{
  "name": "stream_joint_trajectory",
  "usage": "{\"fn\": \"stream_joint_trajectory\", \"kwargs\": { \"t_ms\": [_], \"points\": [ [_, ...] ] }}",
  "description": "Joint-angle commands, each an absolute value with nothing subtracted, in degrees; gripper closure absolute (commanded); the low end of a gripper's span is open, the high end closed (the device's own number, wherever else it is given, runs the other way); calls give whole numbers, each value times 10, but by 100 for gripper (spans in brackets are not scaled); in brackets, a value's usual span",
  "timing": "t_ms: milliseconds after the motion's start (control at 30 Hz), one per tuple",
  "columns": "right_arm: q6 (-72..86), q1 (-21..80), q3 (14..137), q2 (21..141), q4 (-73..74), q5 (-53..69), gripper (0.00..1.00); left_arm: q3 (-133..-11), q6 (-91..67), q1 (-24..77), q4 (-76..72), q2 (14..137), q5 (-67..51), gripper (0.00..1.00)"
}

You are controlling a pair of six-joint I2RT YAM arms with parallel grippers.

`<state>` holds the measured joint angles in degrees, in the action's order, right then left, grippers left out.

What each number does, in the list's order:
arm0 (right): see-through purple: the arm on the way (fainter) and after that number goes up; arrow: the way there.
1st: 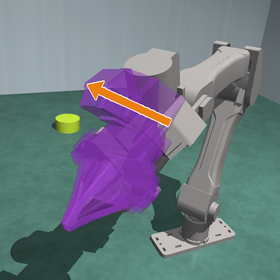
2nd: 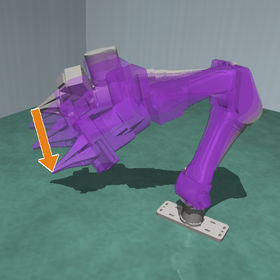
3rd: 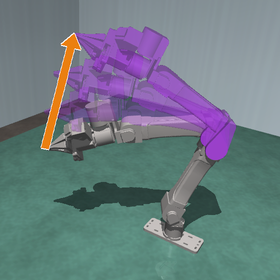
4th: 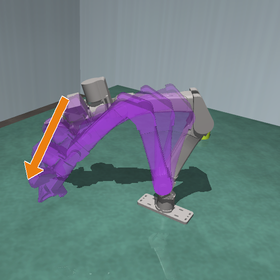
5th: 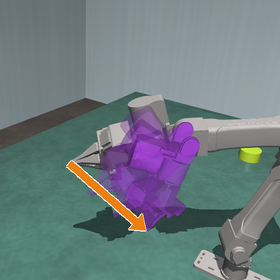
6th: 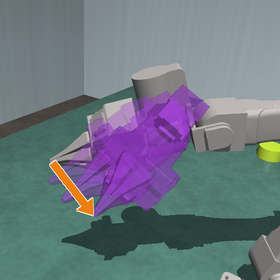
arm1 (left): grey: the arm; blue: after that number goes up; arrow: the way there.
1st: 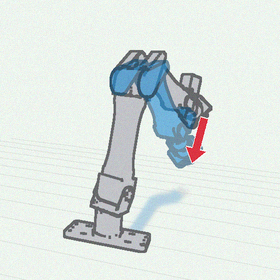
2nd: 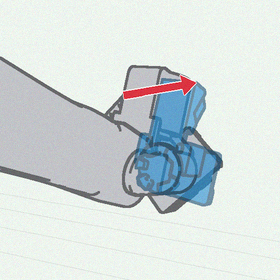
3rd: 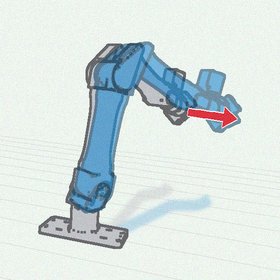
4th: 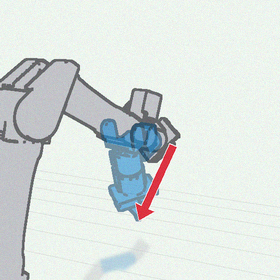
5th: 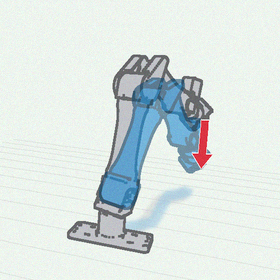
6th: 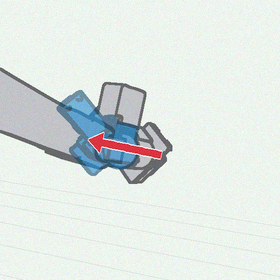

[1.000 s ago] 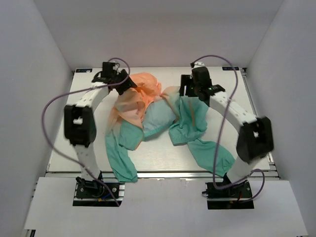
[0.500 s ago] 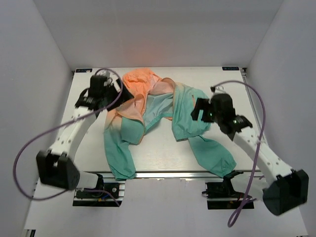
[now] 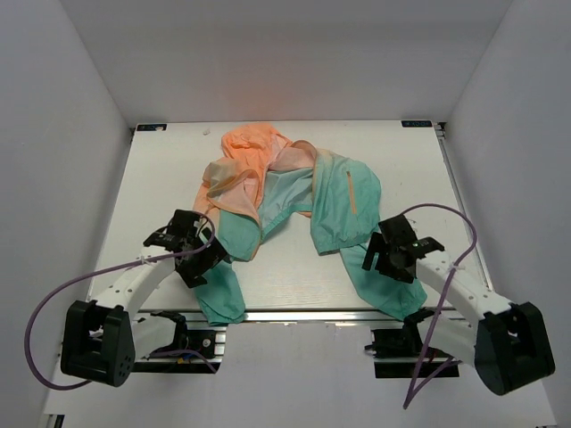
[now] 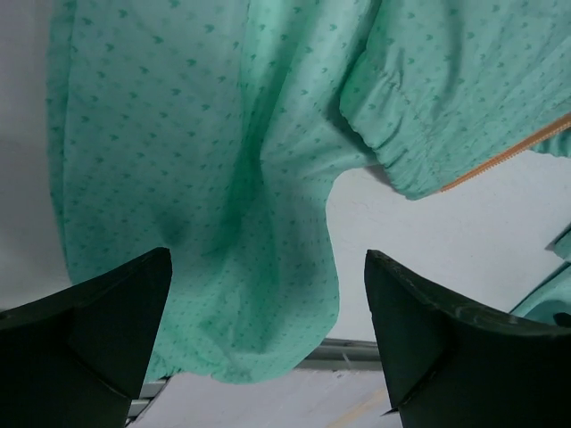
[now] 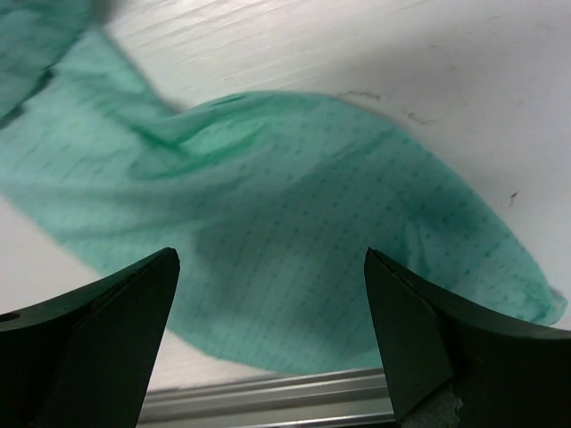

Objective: Zip up the jacket

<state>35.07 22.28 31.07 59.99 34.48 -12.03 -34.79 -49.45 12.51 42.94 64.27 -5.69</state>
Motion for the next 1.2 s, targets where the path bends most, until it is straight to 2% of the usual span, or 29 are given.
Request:
{"fn": "stream_joint_trajectory", "kwargs": {
  "t_ms": [0,133,267,533,700,833,967,1067,1167],
  "points": [
    [382,207,307,655,312,-179,11,-309,-522,124,390,641,-72,2],
    [367,167,323,721,256,-161,11,-299,-554,123,381,717,-65,2],
    [346,118,356,801,222,-131,13,-356,-563,116,415,787,2,2],
    [300,11,516,968,192,-123,13,-465,-533,3,381,951,1,2],
    [266,-16,617,1021,171,-134,13,-591,-525,-75,442,1036,71,2],
    [237,-18,698,1010,196,-166,13,-732,-536,-97,490,1063,158,2],
    [211,-18,725,973,245,-147,11,-834,-524,-107,538,1048,168,2],
    [202,-9,688,898,241,-98,11,-823,-497,-106,517,974,130,2],
    [172,48,619,775,206,-57,11,-733,-449,-106,450,870,51,2]
  ]
}}
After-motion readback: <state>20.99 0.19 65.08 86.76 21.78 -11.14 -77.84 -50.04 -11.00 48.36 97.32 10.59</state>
